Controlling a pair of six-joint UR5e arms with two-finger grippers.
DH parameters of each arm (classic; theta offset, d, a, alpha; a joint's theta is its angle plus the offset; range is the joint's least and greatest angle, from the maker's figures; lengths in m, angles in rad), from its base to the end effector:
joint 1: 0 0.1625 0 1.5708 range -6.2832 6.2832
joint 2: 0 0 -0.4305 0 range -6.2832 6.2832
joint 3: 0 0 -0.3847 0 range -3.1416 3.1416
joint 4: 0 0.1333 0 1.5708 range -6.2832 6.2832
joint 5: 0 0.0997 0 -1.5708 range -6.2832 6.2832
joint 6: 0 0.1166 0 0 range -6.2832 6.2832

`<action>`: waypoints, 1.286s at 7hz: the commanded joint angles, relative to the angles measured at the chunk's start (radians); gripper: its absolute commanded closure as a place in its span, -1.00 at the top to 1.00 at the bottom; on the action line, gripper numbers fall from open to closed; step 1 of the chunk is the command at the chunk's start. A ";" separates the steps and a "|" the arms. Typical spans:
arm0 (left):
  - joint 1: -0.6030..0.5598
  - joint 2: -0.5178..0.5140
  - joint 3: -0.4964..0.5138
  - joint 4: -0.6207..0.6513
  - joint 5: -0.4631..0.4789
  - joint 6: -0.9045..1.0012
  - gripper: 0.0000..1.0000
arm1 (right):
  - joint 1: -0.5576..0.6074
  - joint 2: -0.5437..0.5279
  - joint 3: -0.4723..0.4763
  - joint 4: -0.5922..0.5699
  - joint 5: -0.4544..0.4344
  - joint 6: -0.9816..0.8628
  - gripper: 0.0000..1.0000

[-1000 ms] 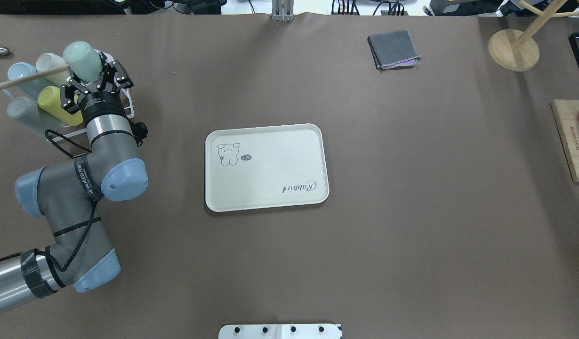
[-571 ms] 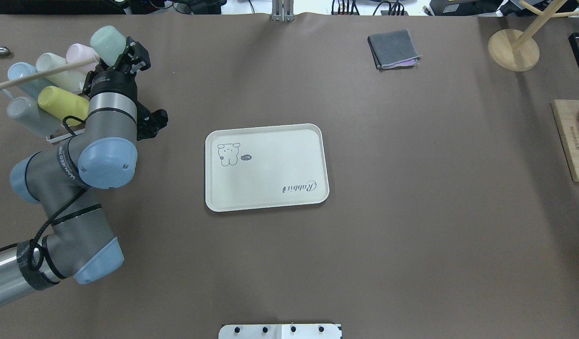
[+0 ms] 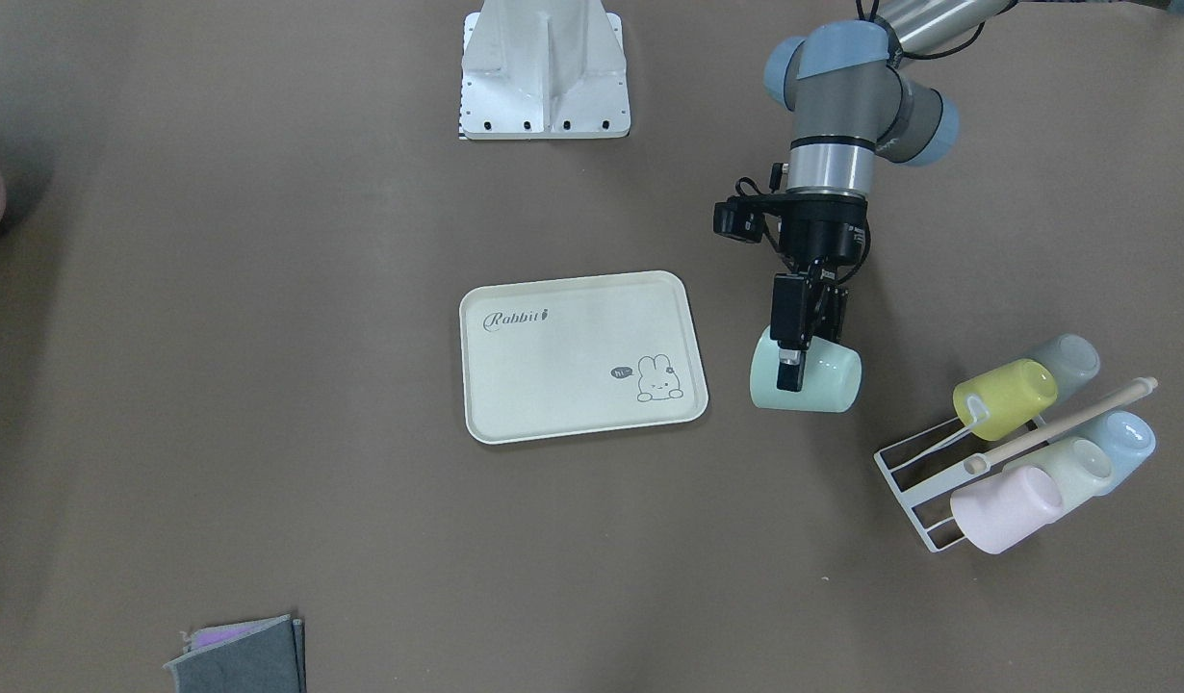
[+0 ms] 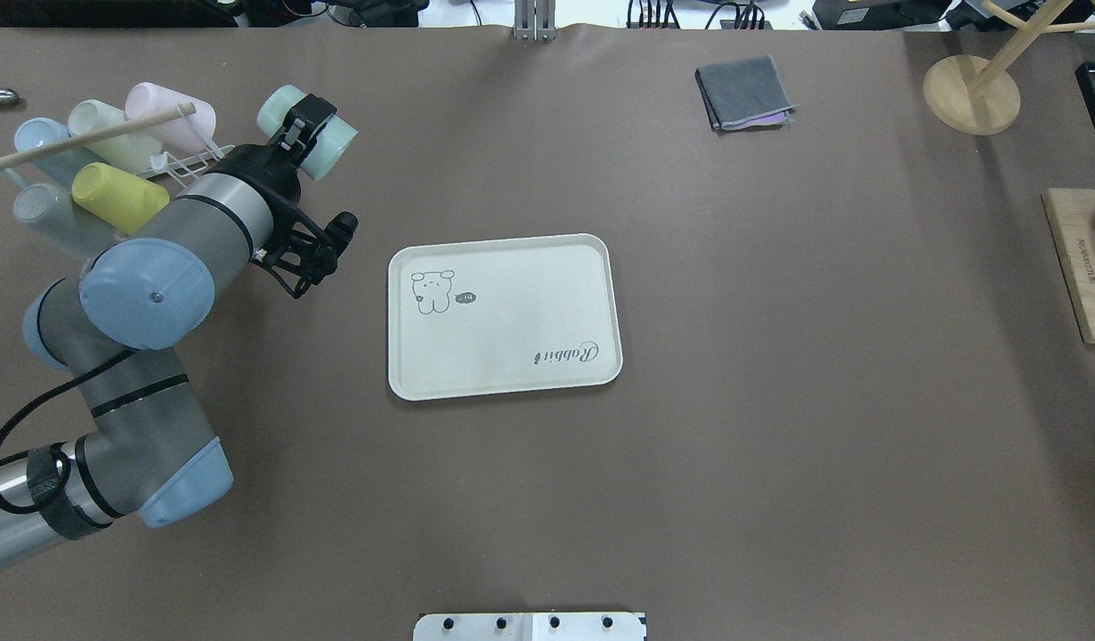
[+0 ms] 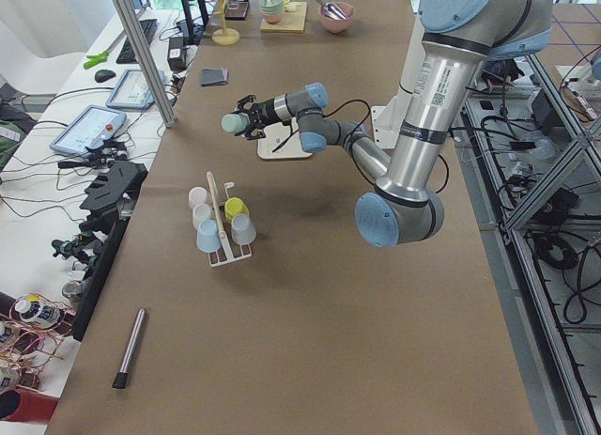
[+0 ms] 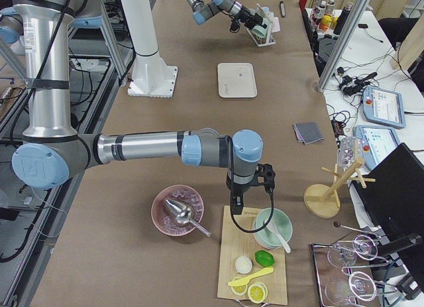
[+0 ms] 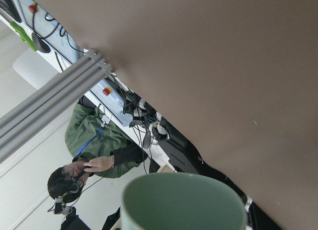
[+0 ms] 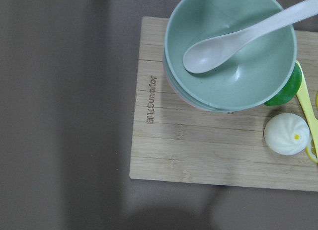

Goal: Pick up and place green cup on tray

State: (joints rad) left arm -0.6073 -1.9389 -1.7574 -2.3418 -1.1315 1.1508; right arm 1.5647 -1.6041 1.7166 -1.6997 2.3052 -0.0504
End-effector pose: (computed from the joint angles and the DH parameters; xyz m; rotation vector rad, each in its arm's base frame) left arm 0.3953 -0.4974 0.2904 1.4105 -0.5506 1.4644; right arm 0.0523 -0.4665 0.6377 0.0006 -0.7346 -0.0479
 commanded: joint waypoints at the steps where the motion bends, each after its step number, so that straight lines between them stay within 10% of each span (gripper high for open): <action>1: 0.003 -0.003 0.004 -0.150 -0.194 -0.331 -0.42 | 0.000 -0.010 -0.003 0.000 -0.004 0.000 1.00; 6: 0.037 -0.028 0.056 -0.312 -0.489 -1.267 -0.43 | 0.000 -0.011 -0.006 0.000 -0.004 0.001 1.00; 9: 0.061 -0.135 0.246 -0.578 -0.521 -1.484 -0.43 | 0.000 -0.011 -0.008 0.000 -0.004 0.001 1.00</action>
State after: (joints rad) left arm -0.5544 -2.0377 -1.5910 -2.8060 -1.6439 -0.2708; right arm 1.5647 -1.6153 1.7092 -1.6997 2.3010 -0.0491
